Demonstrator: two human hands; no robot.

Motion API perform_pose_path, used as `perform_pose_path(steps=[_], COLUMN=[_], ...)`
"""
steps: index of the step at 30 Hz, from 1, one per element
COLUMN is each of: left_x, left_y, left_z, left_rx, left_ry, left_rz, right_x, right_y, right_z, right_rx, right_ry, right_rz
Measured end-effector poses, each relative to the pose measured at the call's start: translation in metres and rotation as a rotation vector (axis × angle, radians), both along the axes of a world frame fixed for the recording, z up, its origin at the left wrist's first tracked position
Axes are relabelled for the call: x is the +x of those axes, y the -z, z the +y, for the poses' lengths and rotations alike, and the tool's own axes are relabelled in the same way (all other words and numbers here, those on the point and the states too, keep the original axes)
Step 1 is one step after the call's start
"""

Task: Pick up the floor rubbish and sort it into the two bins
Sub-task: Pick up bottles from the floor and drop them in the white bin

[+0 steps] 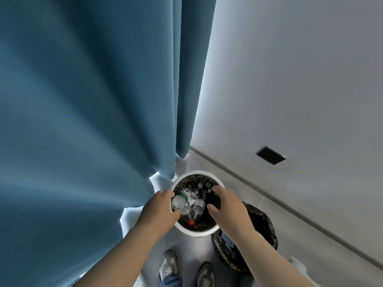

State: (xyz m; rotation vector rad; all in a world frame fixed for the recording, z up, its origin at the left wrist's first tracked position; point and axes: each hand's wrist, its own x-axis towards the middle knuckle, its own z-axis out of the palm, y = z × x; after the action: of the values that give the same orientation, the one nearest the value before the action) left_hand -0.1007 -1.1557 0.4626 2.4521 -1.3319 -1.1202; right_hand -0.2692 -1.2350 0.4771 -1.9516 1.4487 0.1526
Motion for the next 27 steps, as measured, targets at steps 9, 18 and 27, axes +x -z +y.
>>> perform_pose_path(steps=[9, 18, 27], left_x=[0.011, 0.035, 0.054], left_y=[-0.128, -0.226, -0.285], left_z=[0.008, 0.032, 0.061], left_rx=[-0.130, -0.253, -0.306], left_ry=[0.023, 0.001, -0.125], left_rz=[-0.061, -0.120, -0.186], right_x=[0.013, 0.039, 0.069], right_y=[-0.128, -0.232, -0.293], right_z=[0.008, 0.023, 0.022], right_rx=[-0.153, -0.305, -0.384], right_ry=[-0.091, -0.240, -0.471], right_rz=[-0.088, -0.134, -0.140])
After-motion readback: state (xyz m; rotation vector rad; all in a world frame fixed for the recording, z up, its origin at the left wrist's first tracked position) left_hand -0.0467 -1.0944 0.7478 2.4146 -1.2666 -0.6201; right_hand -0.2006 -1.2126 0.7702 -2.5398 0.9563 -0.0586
